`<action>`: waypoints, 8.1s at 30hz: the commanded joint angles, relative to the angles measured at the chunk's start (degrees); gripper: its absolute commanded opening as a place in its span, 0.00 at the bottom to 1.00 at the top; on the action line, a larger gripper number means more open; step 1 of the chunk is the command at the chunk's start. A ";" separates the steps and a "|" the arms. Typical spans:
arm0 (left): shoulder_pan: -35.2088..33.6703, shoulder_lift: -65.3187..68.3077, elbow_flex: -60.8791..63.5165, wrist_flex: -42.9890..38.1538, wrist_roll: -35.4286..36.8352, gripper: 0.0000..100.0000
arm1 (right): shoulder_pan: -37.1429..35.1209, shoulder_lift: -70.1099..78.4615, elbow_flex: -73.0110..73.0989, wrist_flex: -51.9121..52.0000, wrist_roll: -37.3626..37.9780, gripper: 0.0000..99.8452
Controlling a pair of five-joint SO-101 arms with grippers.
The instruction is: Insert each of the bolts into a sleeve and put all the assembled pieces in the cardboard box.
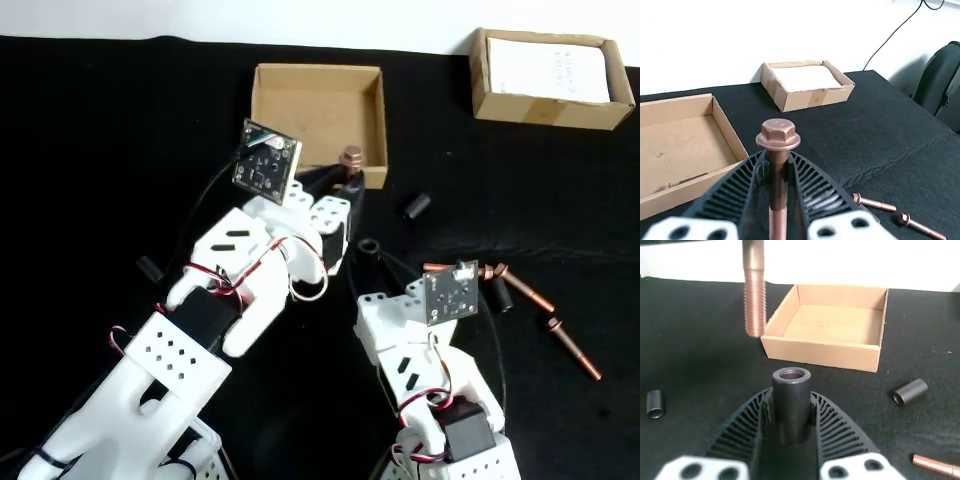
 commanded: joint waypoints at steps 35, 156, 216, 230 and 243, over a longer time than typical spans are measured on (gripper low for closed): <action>2.95 -0.04 5.93 -9.23 11.96 0.01 | -0.31 -0.48 -0.40 -3.21 0.53 0.01; -52.18 -56.92 51.30 25.85 10.99 0.01 | 35.65 130.95 -165.14 62.55 -2.90 0.06; -45.85 -56.84 51.30 32.44 7.12 0.01 | 69.14 69.32 -18.68 -17.54 24.53 0.22; -46.02 -56.84 51.30 32.44 7.12 0.01 | 68.18 92.53 -48.22 18.59 25.49 0.22; -46.20 -56.84 51.30 32.44 7.12 0.01 | 67.12 92.35 -59.91 26.59 34.20 0.23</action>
